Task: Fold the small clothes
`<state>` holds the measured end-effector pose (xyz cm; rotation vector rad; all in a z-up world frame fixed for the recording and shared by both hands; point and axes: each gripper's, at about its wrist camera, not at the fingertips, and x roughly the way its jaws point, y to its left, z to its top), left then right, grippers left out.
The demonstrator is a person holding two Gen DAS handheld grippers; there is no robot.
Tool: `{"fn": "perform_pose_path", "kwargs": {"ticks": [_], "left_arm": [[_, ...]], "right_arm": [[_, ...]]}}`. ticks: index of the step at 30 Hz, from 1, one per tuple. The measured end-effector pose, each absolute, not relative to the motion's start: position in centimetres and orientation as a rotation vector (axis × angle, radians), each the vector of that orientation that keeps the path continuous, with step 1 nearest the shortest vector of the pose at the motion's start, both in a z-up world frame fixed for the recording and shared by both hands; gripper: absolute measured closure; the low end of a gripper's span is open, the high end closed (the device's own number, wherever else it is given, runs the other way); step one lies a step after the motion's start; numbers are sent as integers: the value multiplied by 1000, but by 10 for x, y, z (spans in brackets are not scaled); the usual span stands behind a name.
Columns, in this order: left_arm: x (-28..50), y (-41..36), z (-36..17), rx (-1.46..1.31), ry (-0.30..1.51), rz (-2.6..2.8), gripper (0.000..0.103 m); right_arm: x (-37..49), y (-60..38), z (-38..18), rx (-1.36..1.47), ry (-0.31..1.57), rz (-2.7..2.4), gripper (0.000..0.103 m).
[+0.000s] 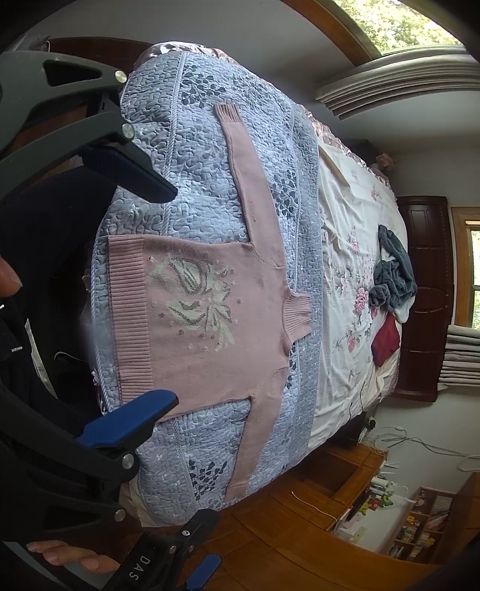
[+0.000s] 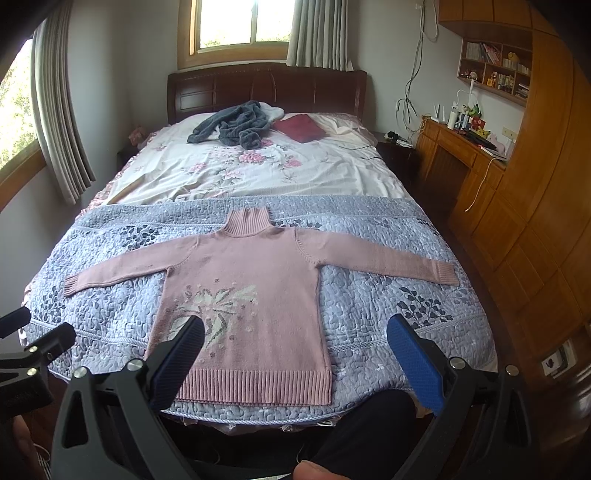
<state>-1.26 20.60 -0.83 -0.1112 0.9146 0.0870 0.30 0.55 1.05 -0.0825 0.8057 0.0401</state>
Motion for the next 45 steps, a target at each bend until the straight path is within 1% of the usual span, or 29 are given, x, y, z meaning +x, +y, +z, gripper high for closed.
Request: {"fn": "perform_pose_path", "kwargs": {"ticks": [45], "left_arm": [[-17, 207, -4, -123, 880, 89, 3]], "right_arm": [[-3, -6, 7, -62, 797, 21, 4]]}}
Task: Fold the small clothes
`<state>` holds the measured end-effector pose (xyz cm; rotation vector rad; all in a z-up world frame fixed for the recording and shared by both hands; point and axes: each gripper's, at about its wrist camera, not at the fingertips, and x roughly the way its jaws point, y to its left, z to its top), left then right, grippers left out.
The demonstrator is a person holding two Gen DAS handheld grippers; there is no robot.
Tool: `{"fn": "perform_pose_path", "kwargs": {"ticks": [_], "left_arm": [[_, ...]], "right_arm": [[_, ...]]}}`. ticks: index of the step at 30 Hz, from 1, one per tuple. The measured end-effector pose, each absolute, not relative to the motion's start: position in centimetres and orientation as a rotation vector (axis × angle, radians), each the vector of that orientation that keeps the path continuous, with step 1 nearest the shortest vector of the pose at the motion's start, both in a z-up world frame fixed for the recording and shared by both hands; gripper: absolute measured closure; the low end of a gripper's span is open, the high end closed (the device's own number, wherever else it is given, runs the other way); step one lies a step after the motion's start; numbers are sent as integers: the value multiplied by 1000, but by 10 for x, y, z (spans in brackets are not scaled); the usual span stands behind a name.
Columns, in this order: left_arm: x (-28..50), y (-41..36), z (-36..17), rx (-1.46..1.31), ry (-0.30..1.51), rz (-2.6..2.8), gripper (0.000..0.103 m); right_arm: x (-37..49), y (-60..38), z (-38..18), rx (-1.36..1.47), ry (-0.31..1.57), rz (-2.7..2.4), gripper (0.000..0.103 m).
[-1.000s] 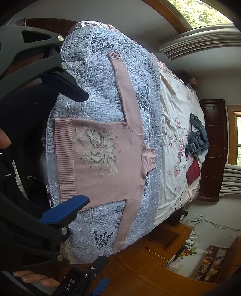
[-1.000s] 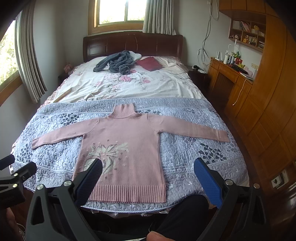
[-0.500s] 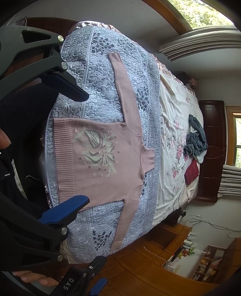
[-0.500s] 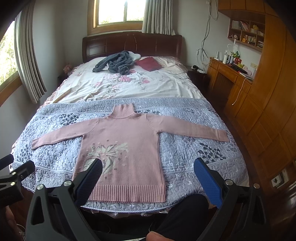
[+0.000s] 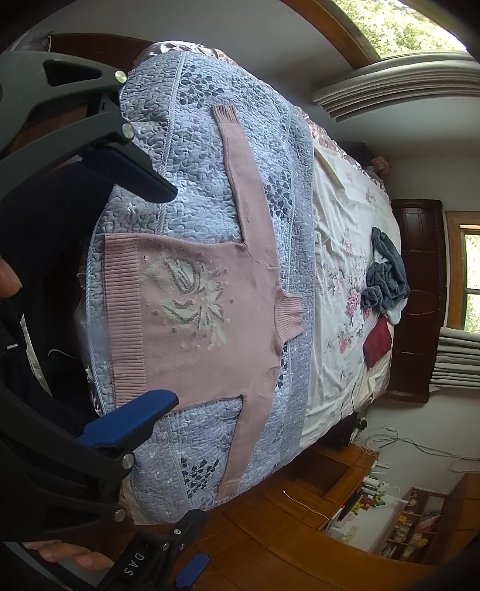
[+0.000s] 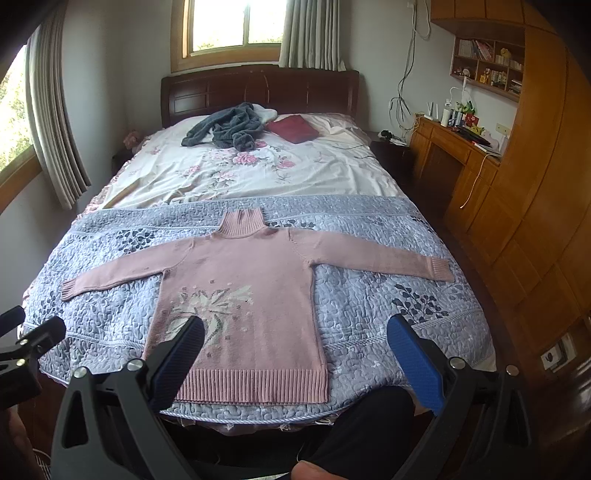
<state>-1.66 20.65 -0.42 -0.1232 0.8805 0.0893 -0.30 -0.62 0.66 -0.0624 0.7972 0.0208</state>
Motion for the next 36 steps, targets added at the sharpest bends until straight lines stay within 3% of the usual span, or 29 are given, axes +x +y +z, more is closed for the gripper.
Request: {"fn": "perform_pose_path", "kwargs": {"ticks": [20, 26, 28, 34, 36], "left_arm": [[15, 207, -36, -129, 950, 86, 3], [44, 206, -64, -168, 942, -15, 3], [52, 202, -70, -179, 906, -103, 3], [87, 181, -84, -175, 908, -252, 3], [100, 177, -90, -205, 927, -261, 3]], "right_arm": [[21, -17, -14, -81, 829, 0, 4], [58, -54, -46, -9, 778, 104, 4], [88, -81, -70, 52, 859, 90, 4], [170, -214, -155, 396, 1017, -6, 22], [191, -269, -188, 569, 1044, -51, 34]]}}
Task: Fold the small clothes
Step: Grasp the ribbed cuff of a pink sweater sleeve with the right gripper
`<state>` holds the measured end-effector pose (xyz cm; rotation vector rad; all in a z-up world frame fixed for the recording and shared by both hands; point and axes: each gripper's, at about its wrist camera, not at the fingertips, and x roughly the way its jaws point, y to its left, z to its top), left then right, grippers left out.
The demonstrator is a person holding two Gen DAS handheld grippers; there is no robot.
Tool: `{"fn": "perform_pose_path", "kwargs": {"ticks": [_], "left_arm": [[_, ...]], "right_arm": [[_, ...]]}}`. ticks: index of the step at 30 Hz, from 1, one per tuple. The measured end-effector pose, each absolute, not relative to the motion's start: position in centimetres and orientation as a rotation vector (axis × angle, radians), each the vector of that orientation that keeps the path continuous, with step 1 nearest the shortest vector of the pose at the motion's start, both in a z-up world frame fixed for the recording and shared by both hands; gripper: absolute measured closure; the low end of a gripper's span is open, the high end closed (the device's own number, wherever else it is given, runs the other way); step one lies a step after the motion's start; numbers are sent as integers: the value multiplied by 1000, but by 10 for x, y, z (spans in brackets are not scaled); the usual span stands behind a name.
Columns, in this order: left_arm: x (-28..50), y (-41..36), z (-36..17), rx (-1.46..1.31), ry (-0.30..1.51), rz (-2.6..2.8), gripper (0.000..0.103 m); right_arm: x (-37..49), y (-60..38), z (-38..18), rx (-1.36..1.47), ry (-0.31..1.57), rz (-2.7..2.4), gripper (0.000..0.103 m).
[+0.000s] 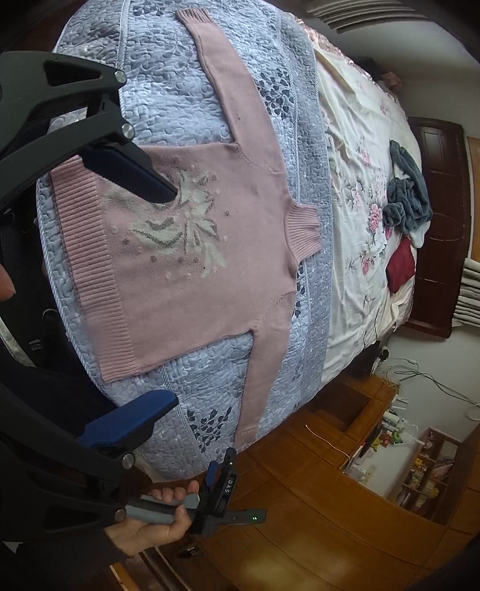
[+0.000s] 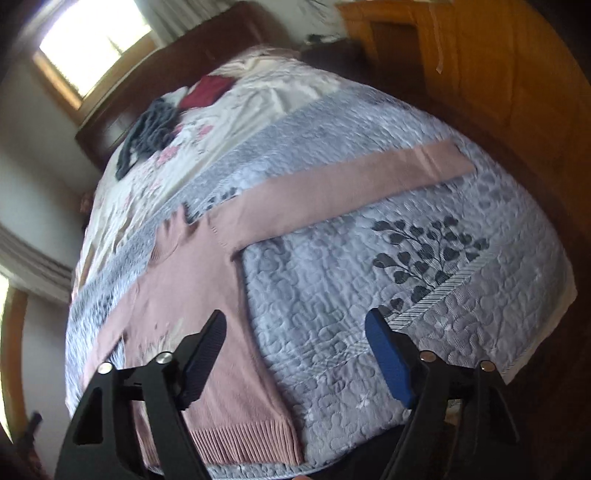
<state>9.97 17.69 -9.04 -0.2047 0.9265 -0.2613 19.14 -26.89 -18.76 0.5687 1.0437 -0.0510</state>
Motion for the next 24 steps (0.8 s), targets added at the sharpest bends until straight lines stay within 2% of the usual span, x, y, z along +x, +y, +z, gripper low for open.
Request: {"fn": "perform_pose_path", "kwargs": {"ticks": [5, 10, 16, 24], "left_arm": [[132, 171, -110, -284, 961, -237, 3], [163, 169, -135, -329, 1017, -188, 3], [192, 175, -158, -362, 1047, -134, 3], [217, 186, -181, -430, 1075, -97, 3]], "right_arm": [[230, -394, -269, 1037, 1018, -116, 48], [257, -483, -328, 1345, 878, -167, 48], [285, -542, -365, 1443, 759, -246, 51], [325, -554, -391, 1379, 803, -313, 53]]}}
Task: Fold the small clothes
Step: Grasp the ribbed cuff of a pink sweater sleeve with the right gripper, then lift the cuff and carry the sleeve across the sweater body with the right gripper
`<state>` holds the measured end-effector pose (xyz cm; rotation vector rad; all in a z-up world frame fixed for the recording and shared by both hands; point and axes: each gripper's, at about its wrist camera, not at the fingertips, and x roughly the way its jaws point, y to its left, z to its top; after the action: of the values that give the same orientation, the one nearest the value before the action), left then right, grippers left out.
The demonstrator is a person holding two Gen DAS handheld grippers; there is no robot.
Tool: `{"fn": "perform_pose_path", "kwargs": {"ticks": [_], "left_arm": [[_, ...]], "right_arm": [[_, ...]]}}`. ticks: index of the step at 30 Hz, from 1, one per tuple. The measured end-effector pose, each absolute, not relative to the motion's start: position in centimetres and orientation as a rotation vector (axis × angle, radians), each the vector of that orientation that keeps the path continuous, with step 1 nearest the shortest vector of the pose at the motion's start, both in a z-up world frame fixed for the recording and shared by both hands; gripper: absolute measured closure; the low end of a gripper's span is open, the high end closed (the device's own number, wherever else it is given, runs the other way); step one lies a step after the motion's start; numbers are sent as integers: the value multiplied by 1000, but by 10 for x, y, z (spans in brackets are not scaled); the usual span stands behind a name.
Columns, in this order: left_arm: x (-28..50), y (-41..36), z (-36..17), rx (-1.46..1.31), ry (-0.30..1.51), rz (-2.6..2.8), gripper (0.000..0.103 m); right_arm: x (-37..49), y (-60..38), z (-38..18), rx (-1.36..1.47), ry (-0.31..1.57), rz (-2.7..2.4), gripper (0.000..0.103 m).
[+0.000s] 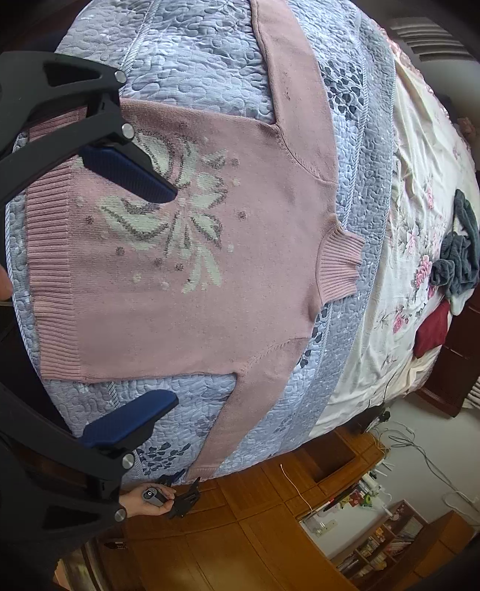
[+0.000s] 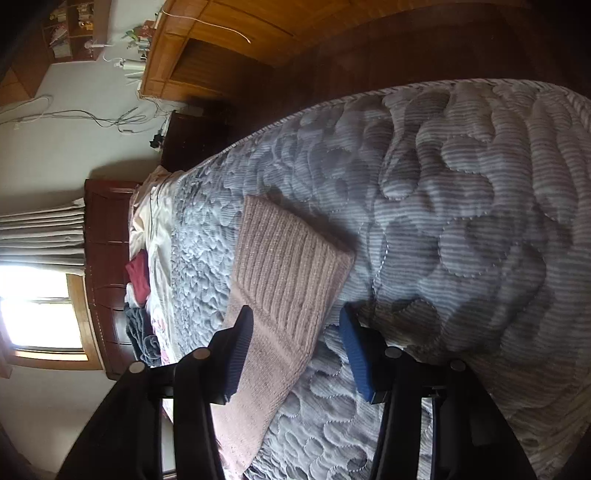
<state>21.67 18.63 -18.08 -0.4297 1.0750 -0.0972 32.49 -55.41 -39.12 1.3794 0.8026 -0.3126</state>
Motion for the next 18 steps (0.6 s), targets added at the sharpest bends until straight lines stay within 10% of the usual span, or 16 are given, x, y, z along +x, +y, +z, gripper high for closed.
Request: {"fn": "perform_pose_path", "kwargs": {"ticks": [4, 9, 18], "left_arm": [[218, 196, -188, -443, 1080, -69, 3], [219, 218, -197, -492, 1096, -36, 3], [229, 247, -204, -507, 1097, -33, 3]], "right_arm": [[337, -551, -392, 1365, 792, -328, 54], [357, -544, -380, 1278, 806, -325, 93], [393, -462, -257, 884, 740, -180, 97]]}}
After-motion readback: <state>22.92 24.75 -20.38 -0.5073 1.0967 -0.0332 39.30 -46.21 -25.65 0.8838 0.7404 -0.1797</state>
